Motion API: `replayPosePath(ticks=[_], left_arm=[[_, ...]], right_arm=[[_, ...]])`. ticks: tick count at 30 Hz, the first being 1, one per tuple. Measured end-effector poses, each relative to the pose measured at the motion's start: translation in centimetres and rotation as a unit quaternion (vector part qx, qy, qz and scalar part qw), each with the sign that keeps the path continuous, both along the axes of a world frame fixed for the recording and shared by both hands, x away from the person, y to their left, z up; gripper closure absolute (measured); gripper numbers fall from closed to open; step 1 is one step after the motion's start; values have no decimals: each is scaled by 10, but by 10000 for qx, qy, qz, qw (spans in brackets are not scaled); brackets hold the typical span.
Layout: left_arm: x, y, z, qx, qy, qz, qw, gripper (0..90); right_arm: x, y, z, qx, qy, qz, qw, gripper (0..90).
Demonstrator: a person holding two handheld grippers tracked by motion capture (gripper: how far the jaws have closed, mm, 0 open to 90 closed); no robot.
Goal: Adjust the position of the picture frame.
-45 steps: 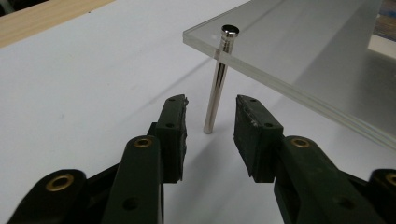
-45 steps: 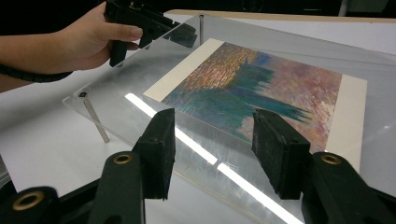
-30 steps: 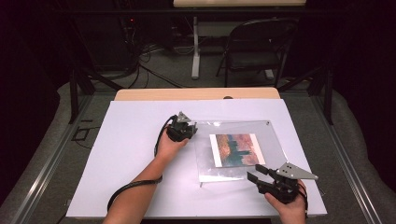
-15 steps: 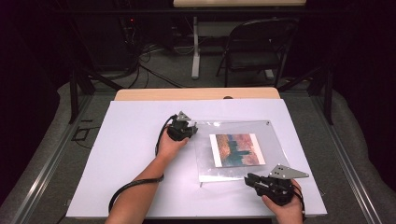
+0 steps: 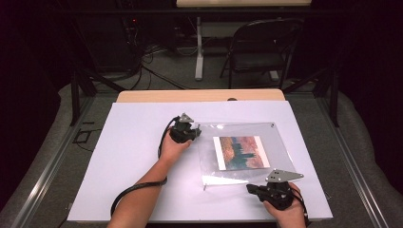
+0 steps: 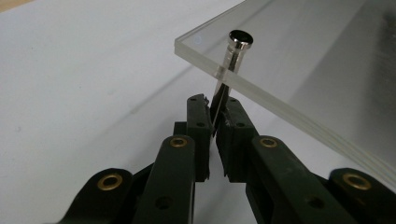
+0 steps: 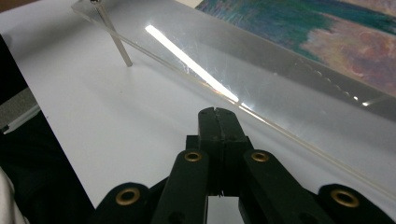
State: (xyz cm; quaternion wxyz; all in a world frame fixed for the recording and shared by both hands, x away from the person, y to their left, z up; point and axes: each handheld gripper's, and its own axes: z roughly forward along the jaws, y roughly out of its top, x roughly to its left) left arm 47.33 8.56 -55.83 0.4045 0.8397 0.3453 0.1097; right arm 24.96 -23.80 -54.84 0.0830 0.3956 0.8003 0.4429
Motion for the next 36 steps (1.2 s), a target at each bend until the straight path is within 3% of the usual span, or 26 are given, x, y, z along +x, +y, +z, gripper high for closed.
replayPosePath(ticks=[2, 6, 9, 18, 22, 32, 36], left_arm=[[0, 1, 0, 3, -5, -20, 10000, 836], [-3, 3, 1, 15, -3, -34, 10000, 837], [-7, 9, -1, -35, -29, -3, 10000, 838], [-18, 33, -1, -43, -65, 192, 9998, 841], [-26, 43, 2, 12, -94, 258, 9996, 845], [-53, 78, 5, 65, -46, 554, 9984, 848], [-68, 91, 4, 71, -22, 616, 9981, 851]], right_arm=[[2, 1, -2, -142, 82, -51, 9999, 900], [6, -2, -4, -111, 187, -215, 9995, 900], [10, -8, -6, -13, 392, -359, 9986, 900], [18, -15, -1, 210, 296, -577, 9977, 900], [25, -13, 0, 161, 369, -588, 9975, 900], [47, -2, 0, 144, 373, -506, 9979, 900], [58, 1, -2, 269, 391, -538, 9974, 900]])
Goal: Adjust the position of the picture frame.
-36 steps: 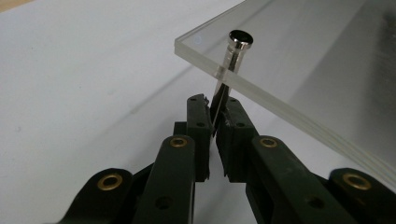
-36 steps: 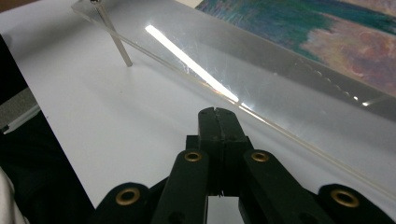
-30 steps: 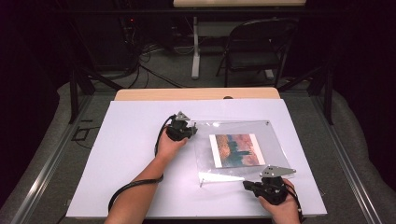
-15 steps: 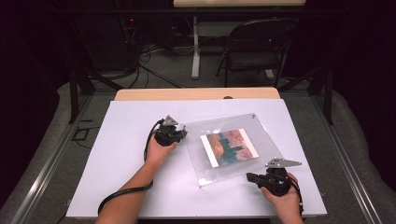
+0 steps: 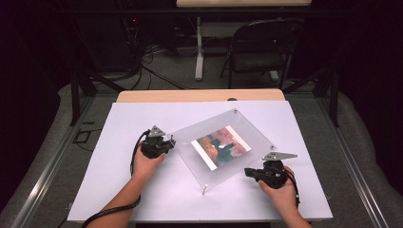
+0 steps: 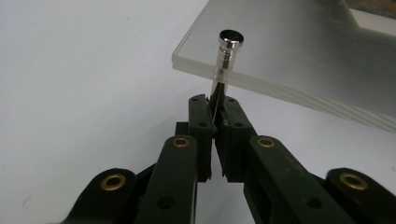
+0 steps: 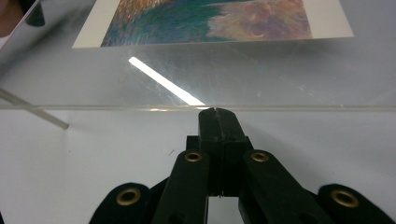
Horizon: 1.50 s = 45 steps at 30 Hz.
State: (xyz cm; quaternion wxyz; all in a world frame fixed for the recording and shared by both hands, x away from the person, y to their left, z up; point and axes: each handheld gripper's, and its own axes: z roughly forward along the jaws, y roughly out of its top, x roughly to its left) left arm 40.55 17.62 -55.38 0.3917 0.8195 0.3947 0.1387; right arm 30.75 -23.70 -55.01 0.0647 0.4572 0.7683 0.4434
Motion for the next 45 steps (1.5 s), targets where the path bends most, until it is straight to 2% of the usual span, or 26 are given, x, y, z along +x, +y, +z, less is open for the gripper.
replayPosePath(ticks=[8, 10, 14, 16, 21, 24, 29, 32, 33, 34, 37, 40, 45], left_arm=[[-29, 17, 1, -102, 98, 19, 9999, 853], [-36, 19, 2, -130, 116, 2, 9998, 853], [-50, 19, 2, -165, 182, -69, 9997, 853], [-59, 17, 2, -177, 230, -159, 9995, 853], [-70, 13, 0, -172, 311, -258, 9990, 853], [-80, 9, -1, -209, 368, -403, 9983, 853], [-82, 10, -4, -287, 365, -452, 9979, 847], [-82, 11, -6, -389, 340, -439, 9977, 834], [-82, 11, -6, -389, 340, -439, 9977, 821], [-81, 12, -7, -382, 282, -435, 9979, 802], [-81, 13, -7, -361, 197, -447, 9982, 759], [-81, 12, -8, -330, 173, -425, 9984, 743], [-79, 12, -9, -328, 12, -469, 9984, 697]], right_arm=[[20, 2, 1, -30, -42, -53, 10000, 900], [26, 1, 0, 60, -77, -85, 9999, 900], [31, -2, -1, 58, -109, -162, 9998, 900], [35, -7, -2, 106, -39, -268, 9996, 900], [38, -15, -5, 159, -17, -391, 9991, 900], [40, -22, -7, 185, -9, -511, 9985, 900], [42, -25, -8, 233, -12, -576, 9981, 900], [38, -23, -5, 106, -134, -550, 9983, 900], [38, -23, -5, 106, -134, -550, 9983, 900], [35, -22, -3, 31, -244, -527, 9983, 900], [30, -23, -2, -53, -281, -498, 9984, 899], [28, -23, -2, -8, -264, -484, 9985, 888], [19, -25, 2, 100, -316, -437, 9985, 862]])
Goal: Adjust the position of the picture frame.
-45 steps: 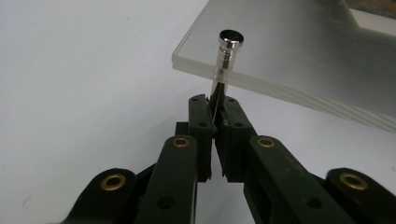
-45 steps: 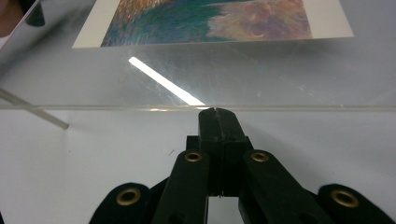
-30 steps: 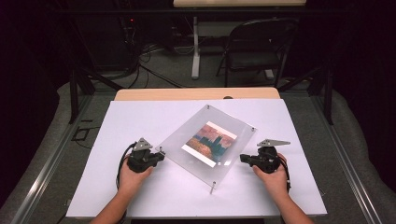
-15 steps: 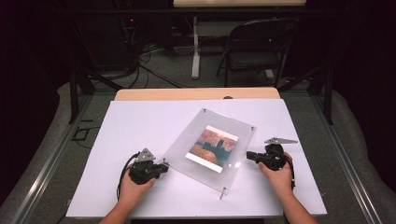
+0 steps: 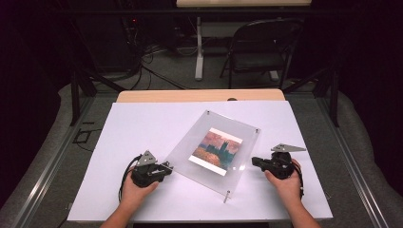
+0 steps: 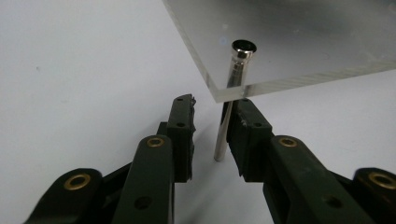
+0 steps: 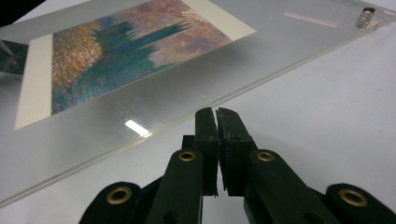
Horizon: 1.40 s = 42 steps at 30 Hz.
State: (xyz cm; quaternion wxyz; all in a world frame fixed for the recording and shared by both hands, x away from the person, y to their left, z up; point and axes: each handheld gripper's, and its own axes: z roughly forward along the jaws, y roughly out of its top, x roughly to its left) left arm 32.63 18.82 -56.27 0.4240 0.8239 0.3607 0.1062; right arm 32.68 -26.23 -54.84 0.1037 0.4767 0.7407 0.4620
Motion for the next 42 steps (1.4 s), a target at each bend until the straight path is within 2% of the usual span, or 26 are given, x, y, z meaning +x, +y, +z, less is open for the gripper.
replayPosePath(ticks=[2, 4, 6, 10, 15, 20, 22, 28, 34, 35, 36, 42], left_arm=[[0, 0, 0, 13, -14, -16, 10000, 696], [1, -2, 1, -5, 33, -89, 10000, 765], [0, -4, 1, 49, 44, -82, 9999, 775], [3, -6, 1, 100, 54, -246, 9996, 845], [5, -6, 2, 48, 166, -238, 9996, 852], [8, -10, 8, -144, 259, -164, 9994, 851], [10, -14, 12, -248, 273, -171, 9992, 850], [23, -29, 24, -376, 251, -246, 9987, 850], [33, -35, 29, -512, 246, -232, 9981, 848], [33, -35, 30, -537, 248, -235, 9980, 848], [33, -36, 30, -546, 251, -224, 9979, 848], [31, -36, 30, -591, 271, -250, 9976, 847]], right_arm=[[-4, 1, 1, 38, -40, 63, 10000, 851], [-6, 2, 2, 65, -29, 69, 10000, 847], [-9, 5, 3, 62, -44, 131, 9999, 838], [-15, 8, 4, 56, -34, 256, 9996, 827], [-24, 14, 4, 48, -38, 453, 9990, 799], [-39, 18, 7, 22, 16, 573, 9984, 757], [-45, 19, 8, 26, 14, 619, 9981, 750], [-64, 20, 8, 26, 2, 684, 9977, 725], [-76, 15, 8, 87, 32, 701, 9975, 711], [-79, 13, 7, 241, 36, 754, 9969, 696], [-79, 14, 7, 283, -10, 812, 9963, 688], [-81, 32, 6, 265, -60, 1148, 9930, 679]])
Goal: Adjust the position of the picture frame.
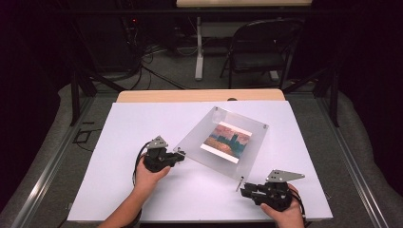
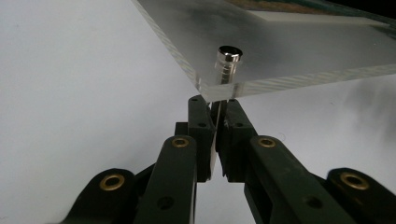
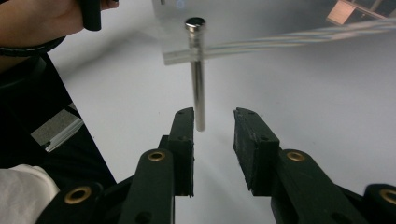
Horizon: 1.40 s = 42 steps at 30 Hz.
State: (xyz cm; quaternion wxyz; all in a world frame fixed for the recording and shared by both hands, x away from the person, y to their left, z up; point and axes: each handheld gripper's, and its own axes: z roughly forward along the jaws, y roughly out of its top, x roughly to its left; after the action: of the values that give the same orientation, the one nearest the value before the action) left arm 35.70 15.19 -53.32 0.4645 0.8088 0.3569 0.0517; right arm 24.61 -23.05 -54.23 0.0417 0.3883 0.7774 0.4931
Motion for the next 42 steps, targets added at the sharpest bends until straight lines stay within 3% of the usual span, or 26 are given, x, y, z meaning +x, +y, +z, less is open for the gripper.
replayPosePath(ticks=[4, 9, 11, 12, 22, 25, 31, 36, 42], left_arm=[[-2, 0, -1, 37, 4, -43, 10000, 847], [-5, -1, -2, 73, -8, -89, 9999, 848], [-6, -1, -3, 66, 5, -73, 10000, 848], [-7, 0, -3, 39, -7, -87, 10000, 848], [-31, 4, -1, -42, 75, -204, 9998, 853], [-37, 5, -1, -85, 98, -186, 9997, 854], [-49, 8, -2, -81, 160, -63, 9998, 854], [-46, 11, -3, -88, 162, 175, 9997, 853], [-33, 9, 0, -164, 124, 231, 9995, 853]], right_arm=[[4, 8, -2, -16, -66, 38, 10000, 697], [7, 12, -3, -55, -30, 171, 9998, 837], [6, 14, -2, -186, -162, 192, 9995, 850], [5, 15, 0, -287, -209, 189, 9992, 851], [14, 5, 1, -229, -189, -110, 9995, 853], [24, 1, 2, -196, -191, -287, 9992, 853], [42, 3, 1, -286, -228, -363, 9987, 852], [53, 8, 0, -326, -198, -334, 9987, 851], [67, 8, 5, -238, -233, -477, 9983, 851]])
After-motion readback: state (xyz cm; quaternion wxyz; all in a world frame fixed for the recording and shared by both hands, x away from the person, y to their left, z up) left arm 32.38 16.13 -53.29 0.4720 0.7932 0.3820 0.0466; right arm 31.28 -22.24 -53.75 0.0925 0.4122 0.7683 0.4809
